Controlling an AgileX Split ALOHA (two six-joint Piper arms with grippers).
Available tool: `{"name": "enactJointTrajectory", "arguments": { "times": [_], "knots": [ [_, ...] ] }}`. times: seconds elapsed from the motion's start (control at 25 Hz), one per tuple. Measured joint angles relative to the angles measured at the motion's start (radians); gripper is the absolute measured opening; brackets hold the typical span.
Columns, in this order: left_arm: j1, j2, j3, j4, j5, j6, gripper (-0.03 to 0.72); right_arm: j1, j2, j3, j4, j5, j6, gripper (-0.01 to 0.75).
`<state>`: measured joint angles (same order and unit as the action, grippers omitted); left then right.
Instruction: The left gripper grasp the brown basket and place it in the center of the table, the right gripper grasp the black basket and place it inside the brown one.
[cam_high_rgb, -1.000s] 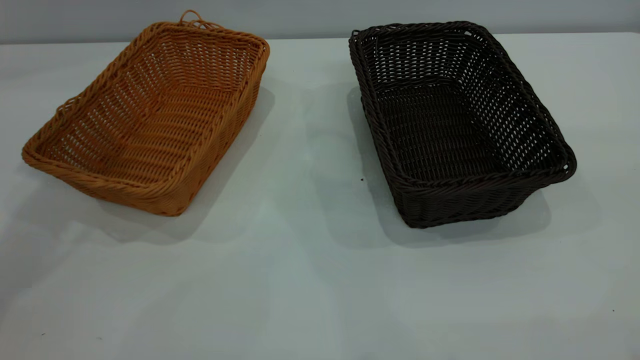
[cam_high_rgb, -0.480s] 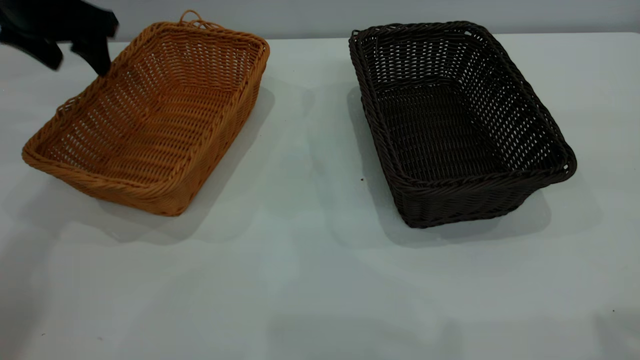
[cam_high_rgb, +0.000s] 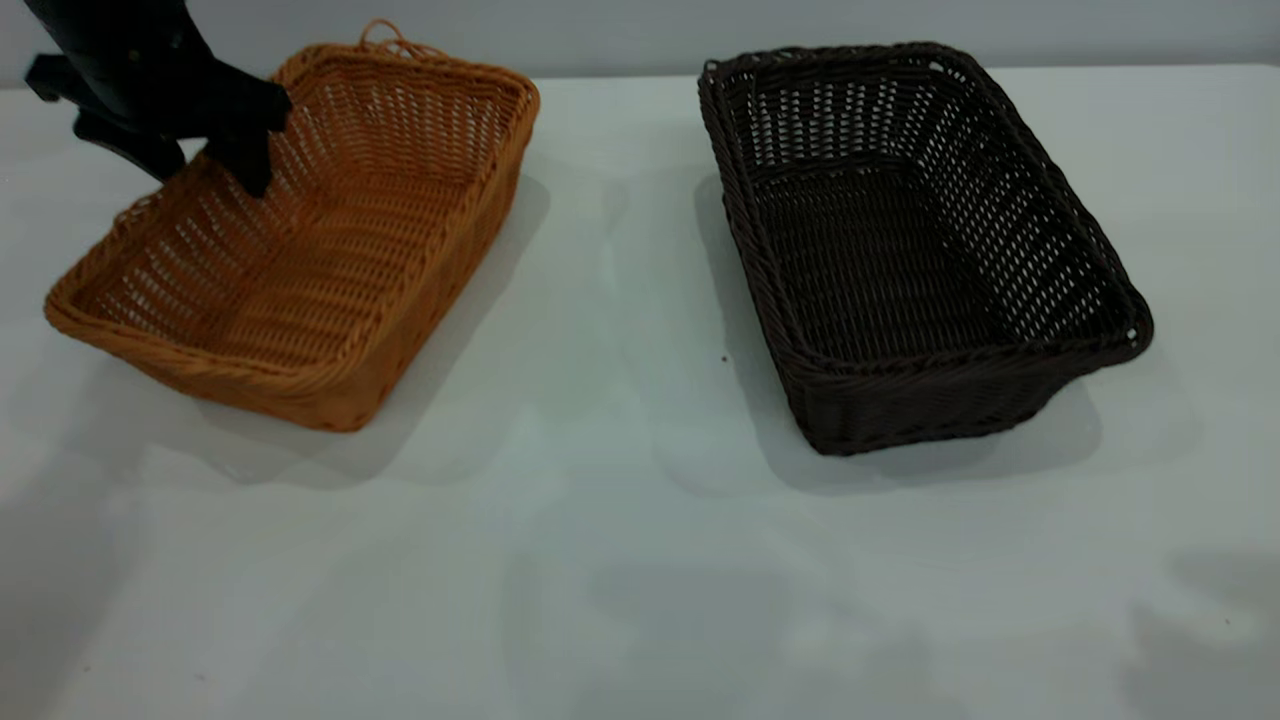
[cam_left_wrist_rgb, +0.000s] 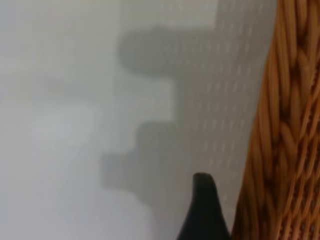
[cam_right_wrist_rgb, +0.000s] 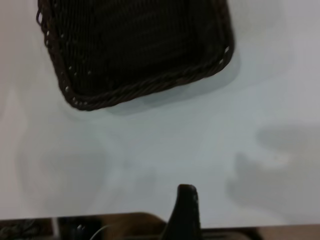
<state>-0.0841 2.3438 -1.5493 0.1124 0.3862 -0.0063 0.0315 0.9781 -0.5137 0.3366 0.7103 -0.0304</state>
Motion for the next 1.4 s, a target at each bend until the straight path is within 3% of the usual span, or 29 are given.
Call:
{"name": "enactJointTrajectory", "arguments": {
  "times": [0.16,0.4,0.48,0.76,1.12,1.4],
  "knots": [
    [0.0,0.031,-0.006,0.0,-0.001,0.018,0.422,0.0,0.086,0.0,0.137,-0.013,-0.085,0.594],
    [0.0,0.046,-0.006,0.0,-0.033,0.031,0.133,0.006,0.235,-0.006,0.427,-0.021,-0.24,0.594],
    [0.0,0.046,-0.006,-0.01,-0.05,0.029,0.087,0.032,0.299,-0.006,0.525,-0.038,-0.27,0.594],
    [0.0,0.038,-0.006,-0.013,-0.084,0.029,0.085,0.16,0.582,-0.008,0.869,-0.191,-0.329,0.594],
    [0.0,0.011,-0.006,-0.013,-0.136,0.053,0.085,0.168,0.898,-0.099,1.319,-0.327,-0.57,0.594],
    [0.0,0.011,-0.006,-0.016,-0.144,0.071,0.085,0.168,1.072,-0.223,1.409,-0.357,-0.631,0.58]
  ]
}}
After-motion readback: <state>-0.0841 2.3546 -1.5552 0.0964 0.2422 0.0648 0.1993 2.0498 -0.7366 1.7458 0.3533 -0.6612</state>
